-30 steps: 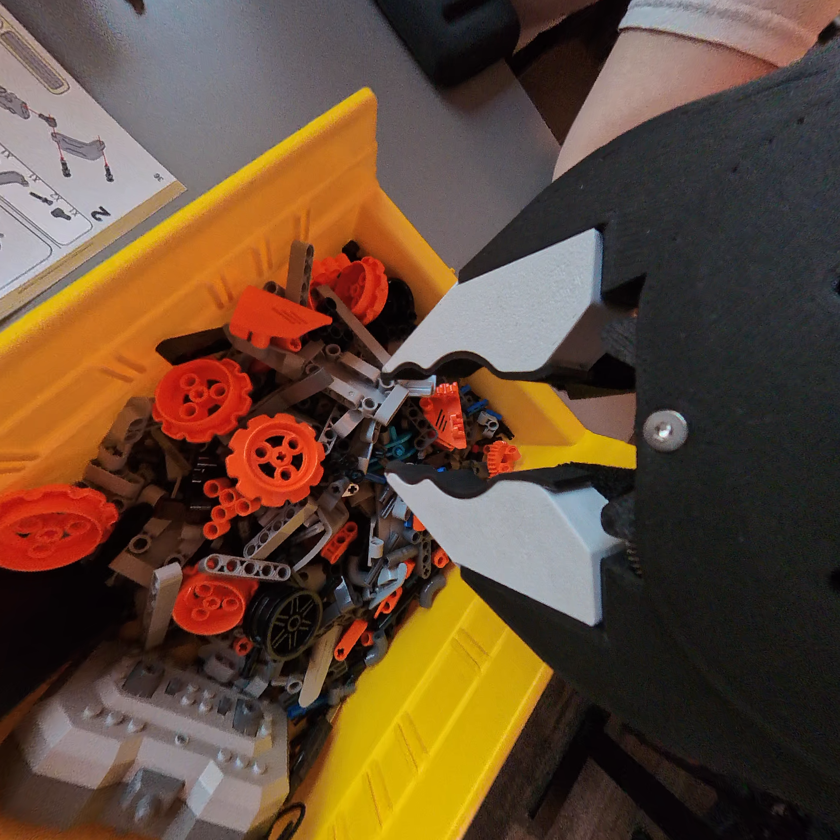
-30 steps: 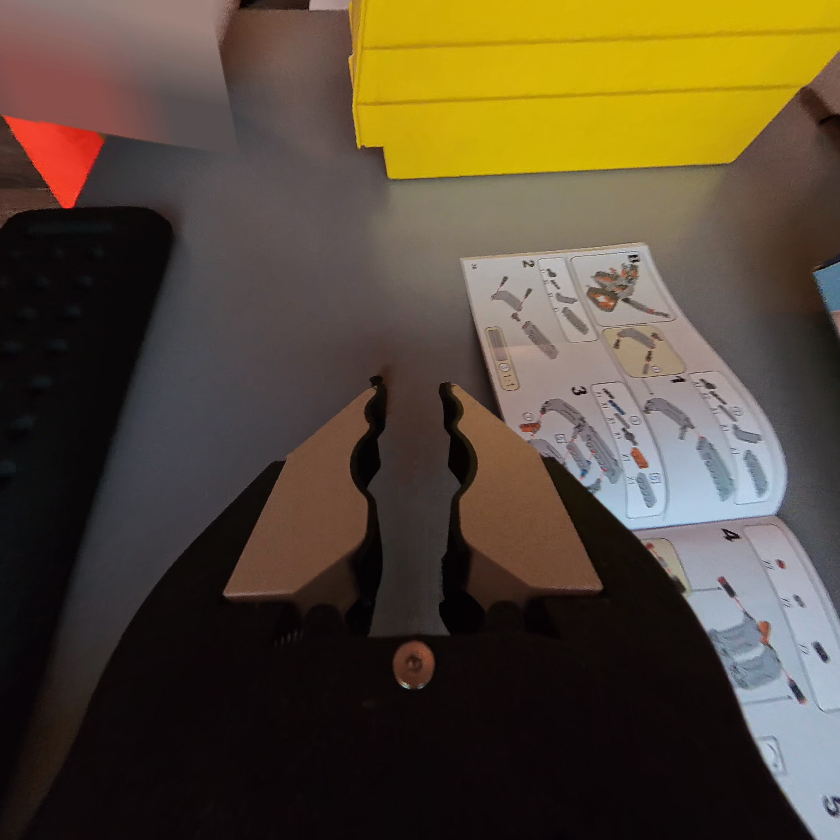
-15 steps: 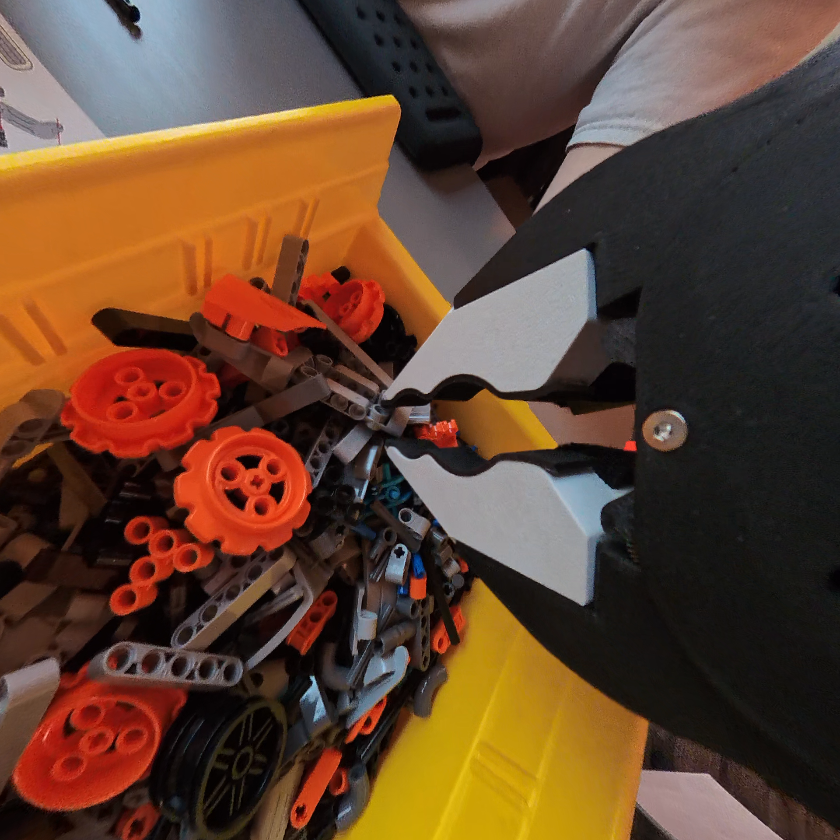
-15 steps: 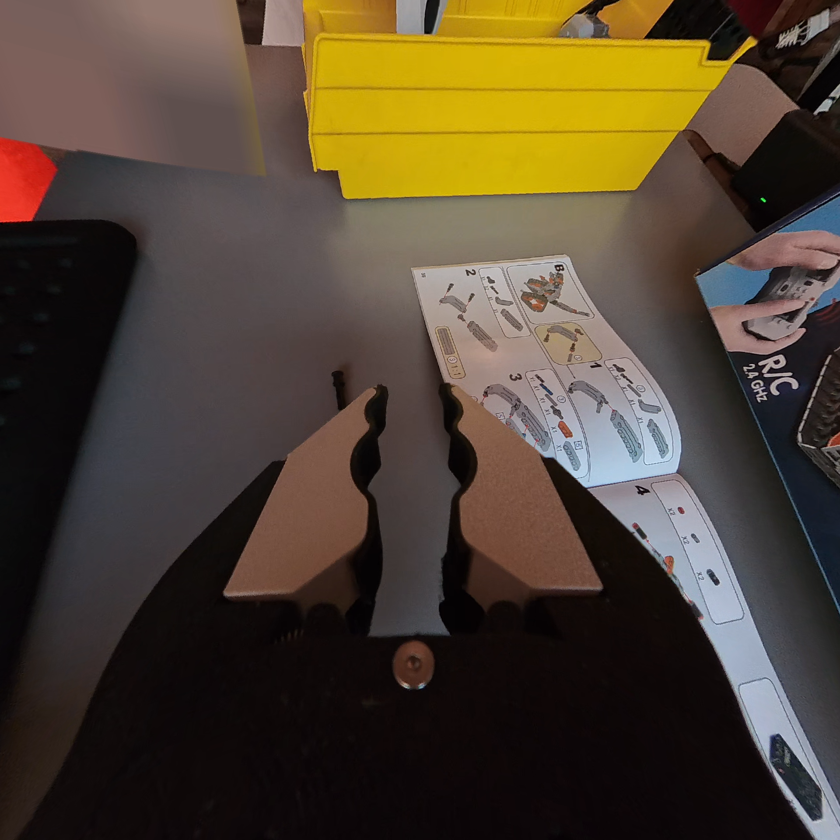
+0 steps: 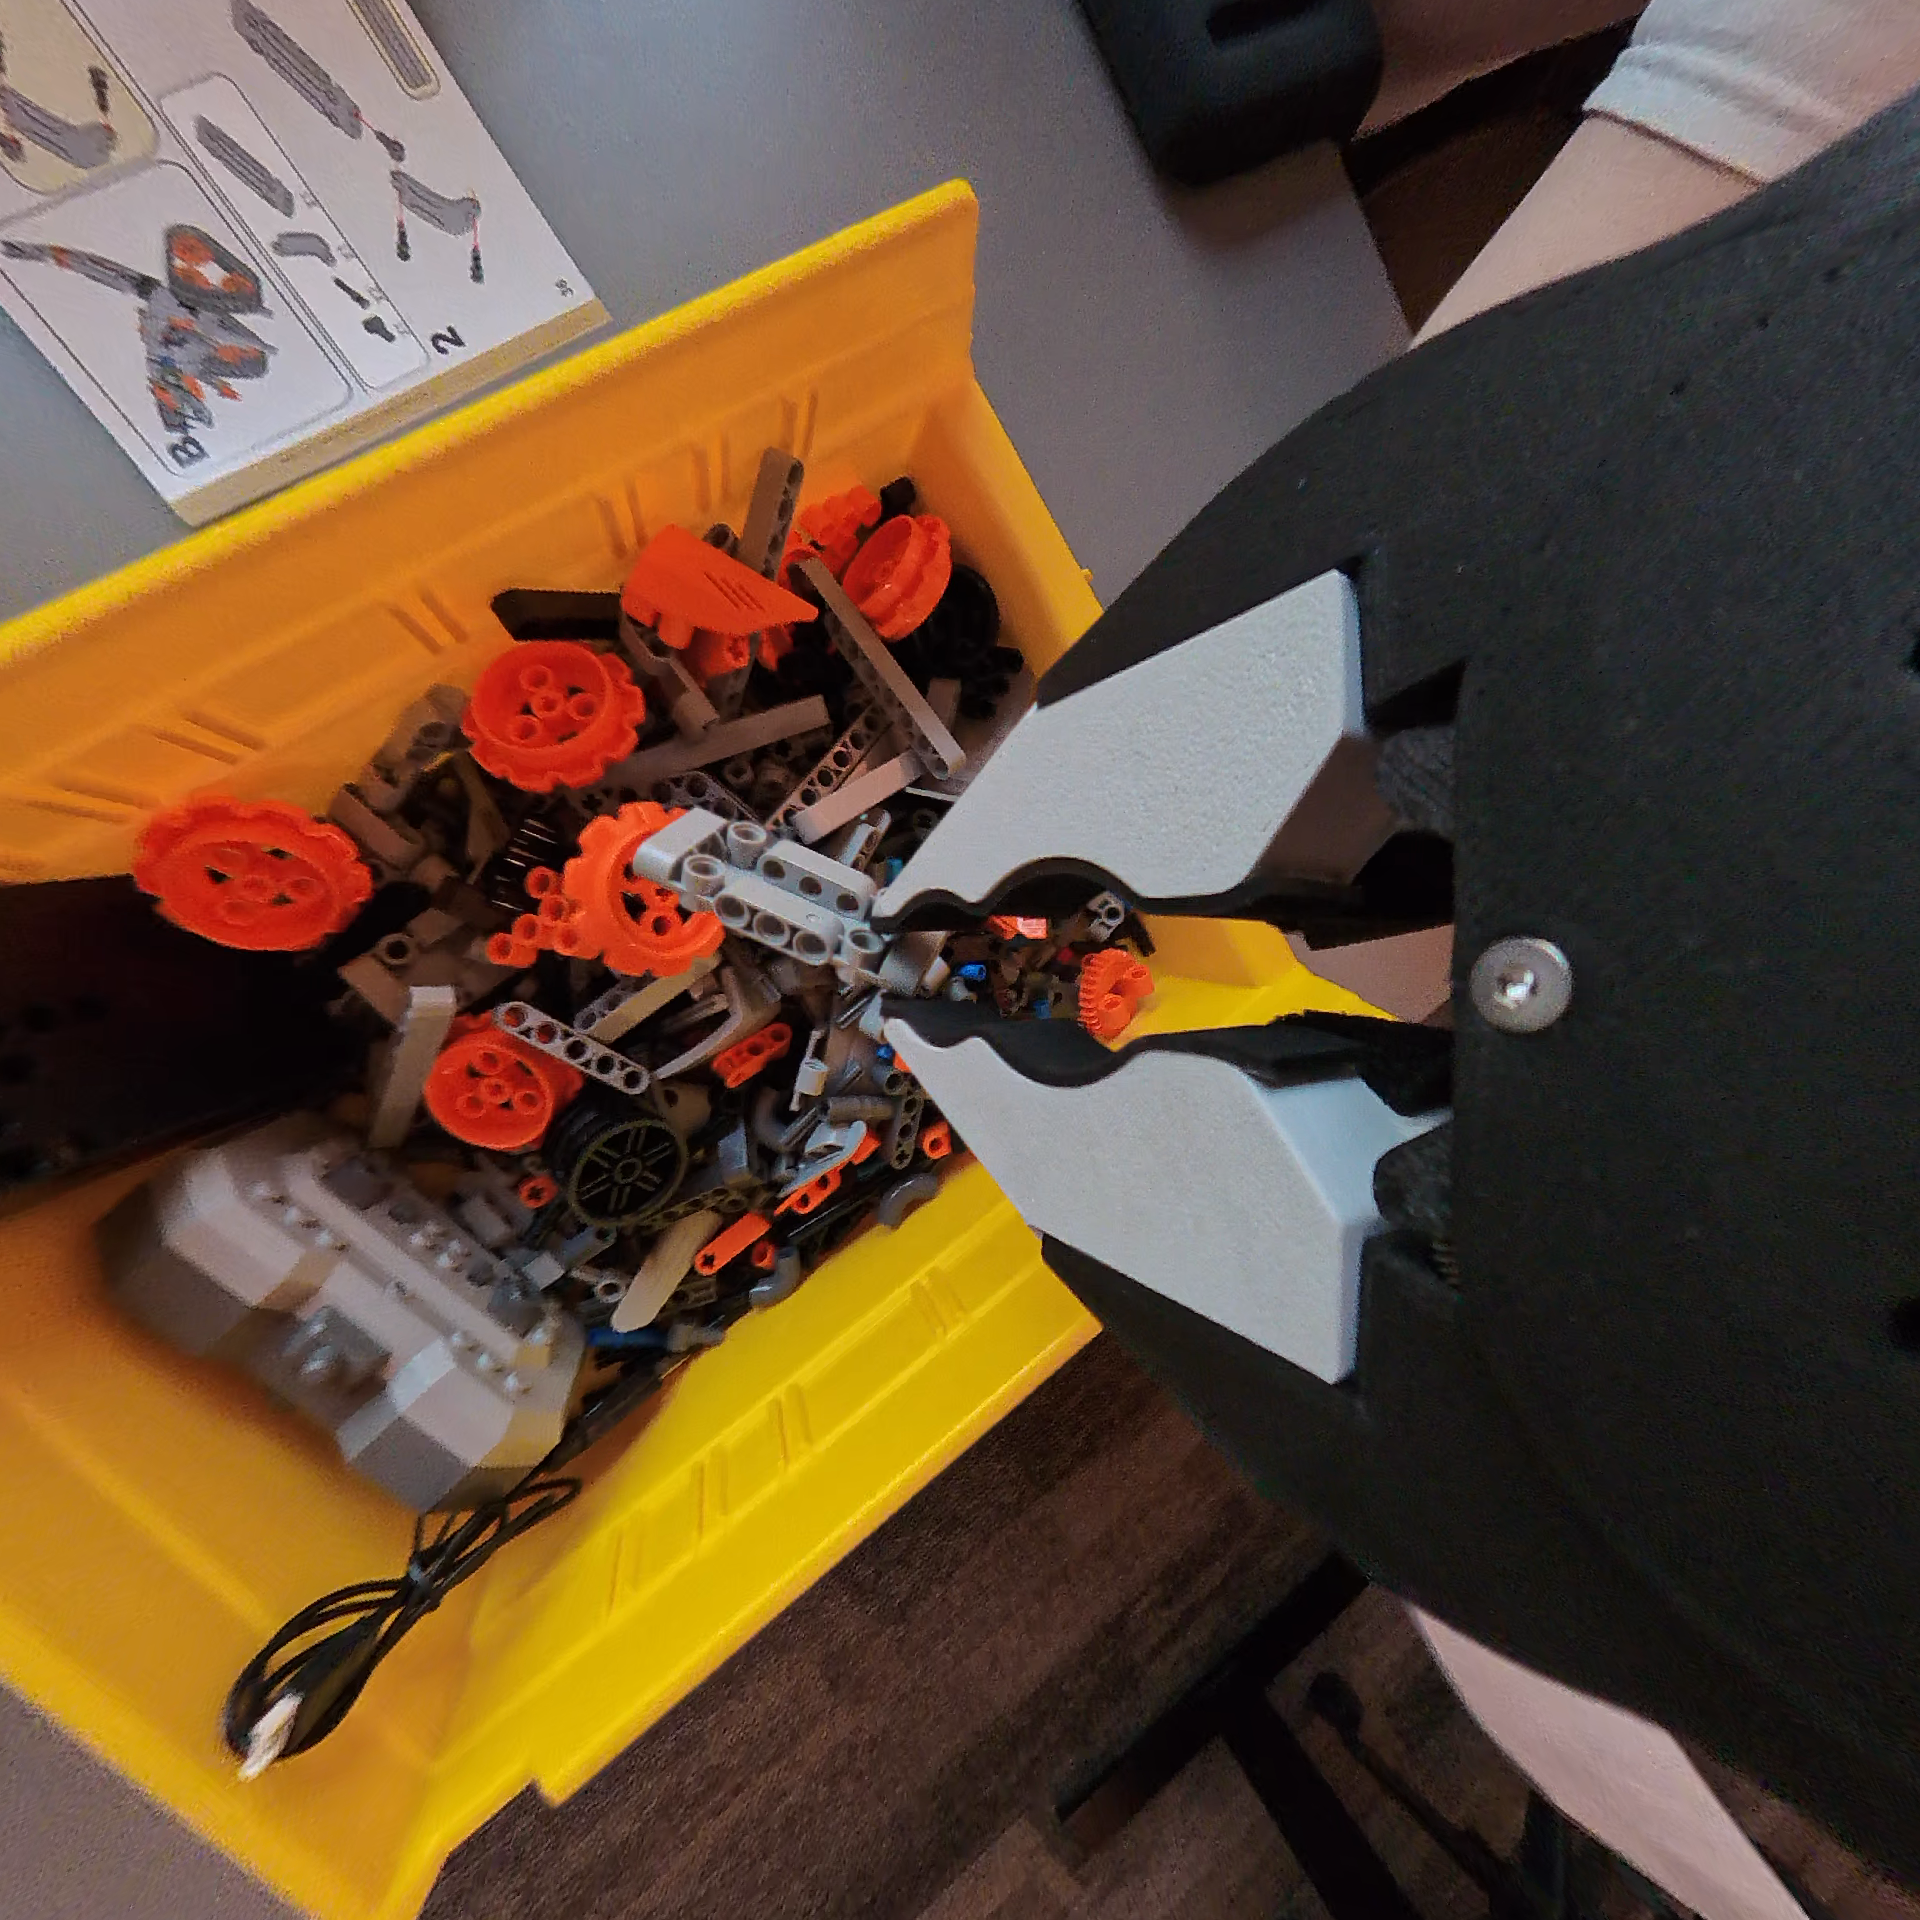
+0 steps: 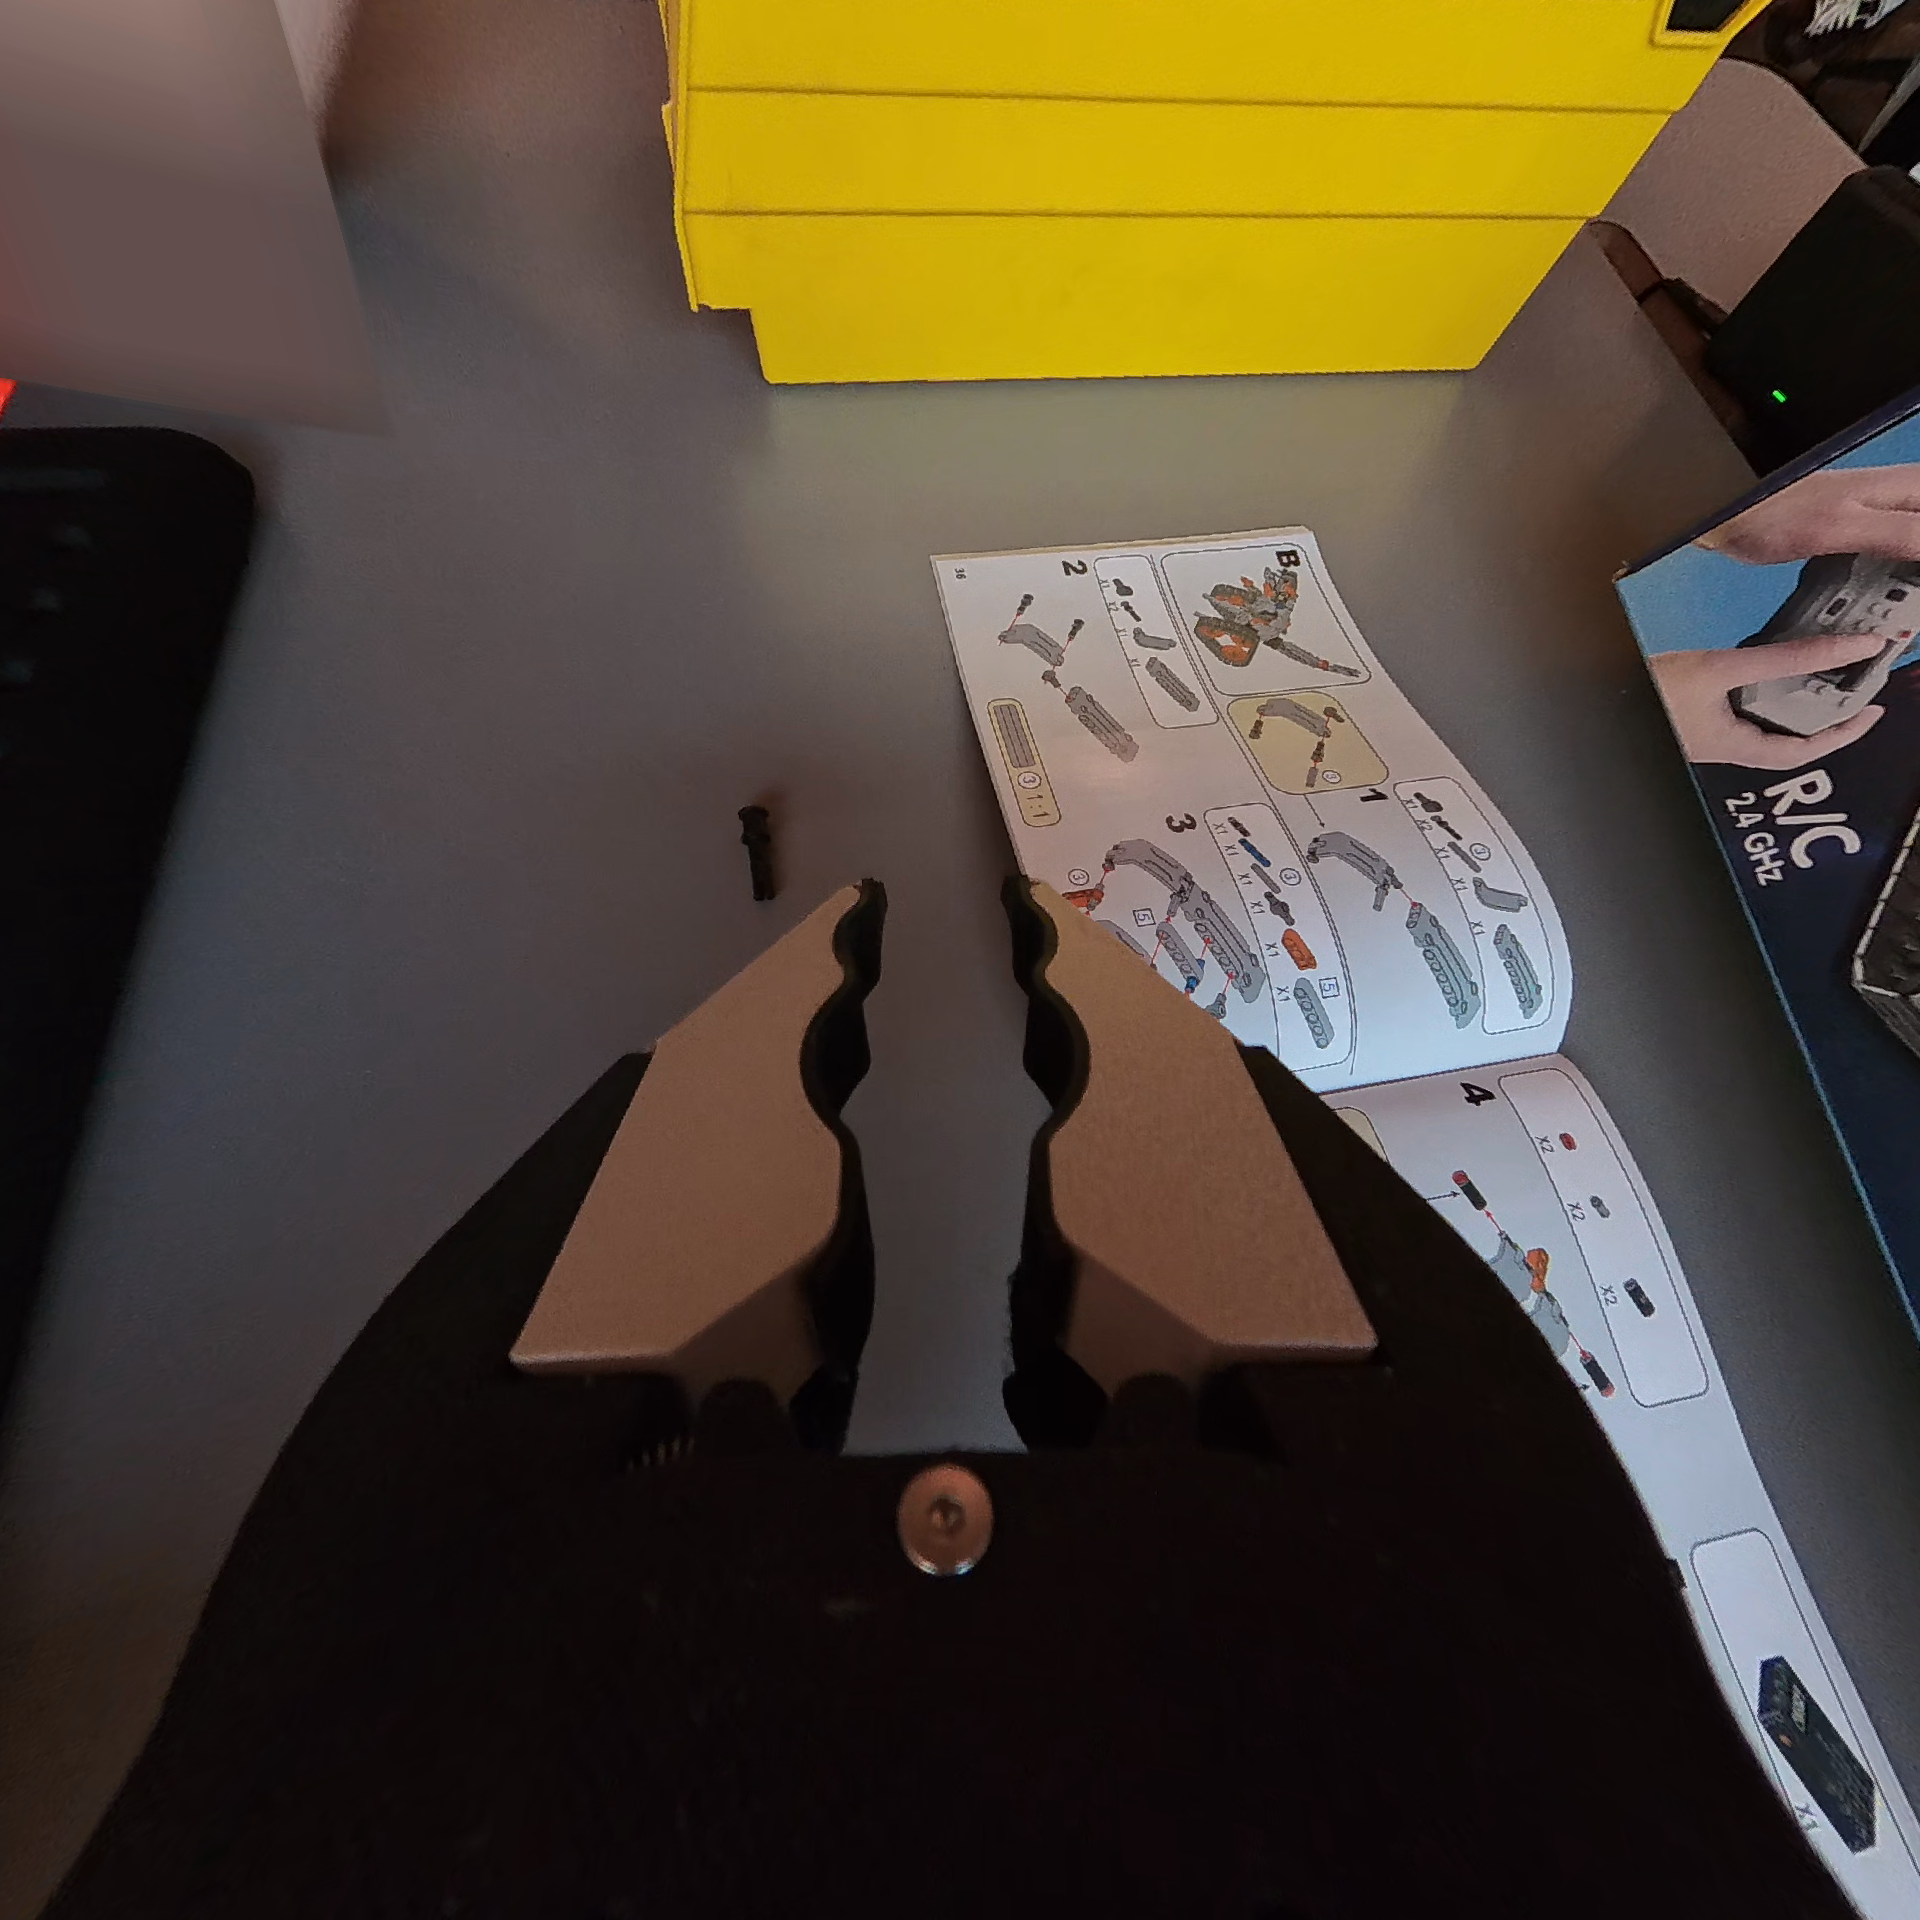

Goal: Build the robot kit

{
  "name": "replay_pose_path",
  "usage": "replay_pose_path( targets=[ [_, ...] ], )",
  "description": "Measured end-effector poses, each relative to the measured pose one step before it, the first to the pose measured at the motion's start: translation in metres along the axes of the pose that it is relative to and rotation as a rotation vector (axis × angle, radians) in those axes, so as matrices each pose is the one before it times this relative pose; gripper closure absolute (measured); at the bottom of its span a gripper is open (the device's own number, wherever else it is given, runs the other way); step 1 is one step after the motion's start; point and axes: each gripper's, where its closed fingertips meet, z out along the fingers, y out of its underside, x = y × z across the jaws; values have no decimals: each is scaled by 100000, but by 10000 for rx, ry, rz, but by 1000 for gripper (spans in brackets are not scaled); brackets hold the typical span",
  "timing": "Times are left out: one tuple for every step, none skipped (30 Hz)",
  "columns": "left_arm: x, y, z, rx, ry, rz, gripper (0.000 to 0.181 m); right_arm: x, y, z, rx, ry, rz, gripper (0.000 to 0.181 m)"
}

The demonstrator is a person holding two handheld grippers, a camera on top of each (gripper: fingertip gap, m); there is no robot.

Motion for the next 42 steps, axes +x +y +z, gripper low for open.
replay_pose_path(
  targets=[
    [19,-273,-216,127,-136,112,170,8,62,35,-32,19,-27,157],
    [41,-213,-156,90,-134,125,170,-10,21,27,-20,4,-26,157],
    [88,-122,-69,28,-95,147,170,-1,-6,19,2,10,-19,157],
    [-71,-91,3,-11,-170,172,170,-12,-14,24,9,-1,-5,157],
    [-296,-137,87,9,-276,155,171,-6,25,25,-6,-3,1,157],
    [-331,-117,163,-19,-242,104,170,-13,28,30,-15,-2,-6,157],
    [-252,-34,274,-76,-136,35,170,20,39,18,-16,11,-9,157],
    [-301,26,369,-124,-106,-49,170,-2,41,30,-15,2,-8,157],
    [-452,158,441,-203,-149,-114,170,-8,51,24,-23,-2,-6,157],
    [-565,345,508,-292,-183,-169,170,-5,57,28,-33,5,-14,157],
    [-505,558,557,-404,-140,-208,170,10,51,17,-33,14,-28,157],
    [-469,716,569,-475,-118,-197,170,-8,22,14,-13,4,-22,157],
    [-425,699,517,-431,-120,-175,170,-15,28,9,-12,-8,-6,157],
    [-273,611,424,-355,-44,-151,170,-1,46,18,-23,-3,3,157],
    [-119,459,325,-259,45,-145,170,15,66,25,-21,-4,5,157],
    [-15,335,239,-176,92,-140,170,21,74,32,-20,-6,11,157],
    [75,217,178,-105,137,-141,170,22,73,47,-16,-5,21,157],
    [57,194,120,-110,121,-136,170,-2,73,43,-13,-23,29,157],
    [-24,130,96,-76,53,-116,170,-26,60,45,-18,-23,25,157],
    [82,92,109,-43,102,-116,170,-11,71,42,-30,-11,1,157],
    [258,211,148,-118,209,-125,170,-1,58,45,-35,4,-21,157],
    [154,290,181,-158,148,-113,170,-18,39,40,-25,-1,-18,157],
    [125,332,205,-162,125,-104,170,-35,28,46,-16,-16,-2,157],
    [12,271,169,-147,70,-91,170,-28,35,36,-14,-16,7,157],
    [-257,137,84,-90,-98,-105,168,-16,37,40,-18,-13,5,157],
    [-312,-12,-42,28,-133,-105,163,-9,42,36,-23,-3,-4,157],
    [-124,-203,-152,159,-10,-119,163,17,51,12,-25,9,-9,157],
    [150,-412,-304,273,145,-85,160,2,35,16,-12,5,-7,157],
    [351,-560,-432,372,222,-27,153,14,4,-4,2,-2,4,157],
    [703,-631,-505,420,351,106,150,13,2,-7,7,-4,13,157],
    [1123,-595,-465,403,481,332,148,22,-13,-5,10,-3,14,157],
    [1334,-440,-309,291,478,530,147,14,-4,-11,17,-2,13,157],
    [1153,-221,-117,109,291,586,146,8,-1,-5,9,-5,17,157],
    [674,-64,34,-35,19,498,146,18,27,4,-2,-3,14,157],
    [319,-44,123,-101,-108,335,146,9,13,4,-3,-2,3,157],
    [329,-147,196,-78,19,203,146,-8,5,-3,-5,3,-3,157],
    [388,-218,235,-43,167,110,145,-3,8,3,-13,2,-10,157],
    [285,-213,293,-50,165,37,143,1,-5,-19,-10,11,-17,157],
    [67,-95,321,-117,67,-47,142,-5,-25,-20,-3,13,-24,157],
    [-159,48,321,-183,-51,-108,141,14,-17,-30,-1,19,-20,157],
    [-225,70,316,-197,-119,-102,139,32,-34,-34,10,22,-8,157],
    [-143,-8,263,-158,-111,-54,138,30,-39,-41,24,14,7,157]
  ],
)
